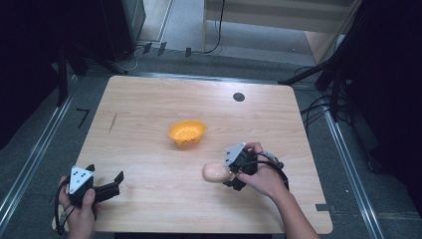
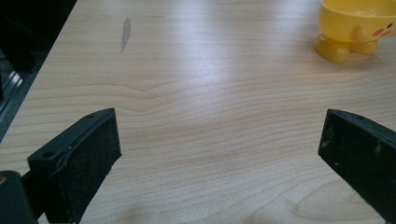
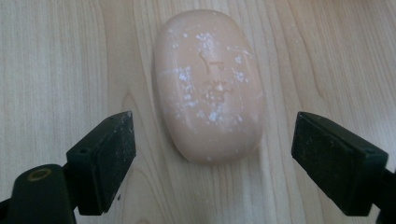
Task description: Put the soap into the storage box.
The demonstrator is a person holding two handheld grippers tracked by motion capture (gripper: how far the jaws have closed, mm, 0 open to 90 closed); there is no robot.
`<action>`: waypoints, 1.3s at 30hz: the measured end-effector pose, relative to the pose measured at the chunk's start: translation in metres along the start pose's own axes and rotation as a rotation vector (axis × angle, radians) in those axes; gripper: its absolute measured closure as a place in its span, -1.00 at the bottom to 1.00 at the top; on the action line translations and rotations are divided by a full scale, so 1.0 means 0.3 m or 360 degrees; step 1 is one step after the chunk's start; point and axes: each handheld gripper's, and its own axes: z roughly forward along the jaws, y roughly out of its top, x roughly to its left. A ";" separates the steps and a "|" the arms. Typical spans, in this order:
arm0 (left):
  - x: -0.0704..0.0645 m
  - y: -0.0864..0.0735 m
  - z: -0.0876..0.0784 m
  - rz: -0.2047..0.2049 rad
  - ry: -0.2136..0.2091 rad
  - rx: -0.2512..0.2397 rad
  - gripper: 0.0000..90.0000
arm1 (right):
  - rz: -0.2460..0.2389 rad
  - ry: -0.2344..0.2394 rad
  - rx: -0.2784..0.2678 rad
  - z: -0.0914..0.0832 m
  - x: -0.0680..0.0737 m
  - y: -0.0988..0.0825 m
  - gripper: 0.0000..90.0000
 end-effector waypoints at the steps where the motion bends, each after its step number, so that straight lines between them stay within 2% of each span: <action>1: 0.000 0.000 0.000 0.0000 0.0000 0.0001 -1.00 | -0.0002 -0.0001 0.0014 0.002 0.001 0.006 -0.68; 7: 0.000 0.001 0.001 0.0003 -0.0018 0.0014 -1.00 | -0.0028 0.0043 0.0039 0.020 -0.005 0.039 -0.63; 21: 0.001 0.001 0.001 0.0006 -0.0034 0.0015 -1.00 | -0.0070 0.0095 0.0117 0.052 -0.029 0.098 -0.49; 25: 0.001 0.000 0.001 0.0007 -0.0036 0.0012 -1.00 | -0.0081 0.0116 0.0152 0.069 -0.033 0.103 -0.48; 29: 0.001 0.001 0.001 0.0007 -0.0037 0.0015 -1.00 | -0.0074 0.0153 0.0193 0.083 -0.038 0.101 -0.32; 39: 0.001 0.001 0.001 0.0004 -0.0038 0.0015 -1.00 | -0.0101 0.0177 0.0213 0.106 -0.045 0.101 -0.29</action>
